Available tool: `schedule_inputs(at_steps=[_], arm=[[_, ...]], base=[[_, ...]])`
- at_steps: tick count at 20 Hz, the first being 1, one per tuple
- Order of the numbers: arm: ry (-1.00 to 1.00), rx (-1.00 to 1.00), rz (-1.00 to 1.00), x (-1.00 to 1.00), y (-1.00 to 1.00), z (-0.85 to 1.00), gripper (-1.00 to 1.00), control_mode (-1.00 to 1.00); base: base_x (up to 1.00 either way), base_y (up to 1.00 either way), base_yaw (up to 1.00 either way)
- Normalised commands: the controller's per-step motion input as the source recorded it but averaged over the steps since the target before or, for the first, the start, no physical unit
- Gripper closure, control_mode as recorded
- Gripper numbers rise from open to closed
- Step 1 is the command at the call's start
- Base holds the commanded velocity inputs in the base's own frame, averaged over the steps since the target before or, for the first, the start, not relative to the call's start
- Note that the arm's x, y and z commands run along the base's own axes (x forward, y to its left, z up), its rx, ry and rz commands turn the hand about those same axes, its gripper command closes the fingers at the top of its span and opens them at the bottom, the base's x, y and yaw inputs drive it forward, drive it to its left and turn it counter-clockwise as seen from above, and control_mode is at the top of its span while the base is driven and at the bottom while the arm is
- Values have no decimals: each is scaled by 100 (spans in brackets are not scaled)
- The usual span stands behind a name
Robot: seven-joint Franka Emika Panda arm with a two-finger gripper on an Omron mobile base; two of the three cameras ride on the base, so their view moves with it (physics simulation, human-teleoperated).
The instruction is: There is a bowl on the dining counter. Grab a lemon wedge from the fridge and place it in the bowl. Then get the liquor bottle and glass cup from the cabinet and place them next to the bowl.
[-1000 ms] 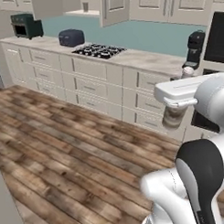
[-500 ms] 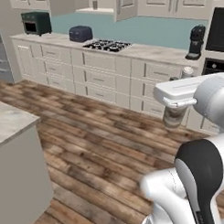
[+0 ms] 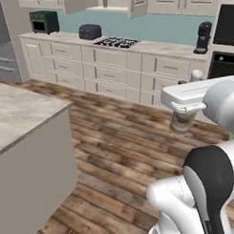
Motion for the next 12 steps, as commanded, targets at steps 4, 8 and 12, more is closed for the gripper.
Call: schedule_inputs(at_steps=[4,8,12], arm=[[0,0,0,0,0,0,100,100],[0,0,0,0,0,0,100,100],[0,0,0,0,0,0,100,100]], base=[[-40,100,-17],[-27,100,-19],[-23,100,-19]])
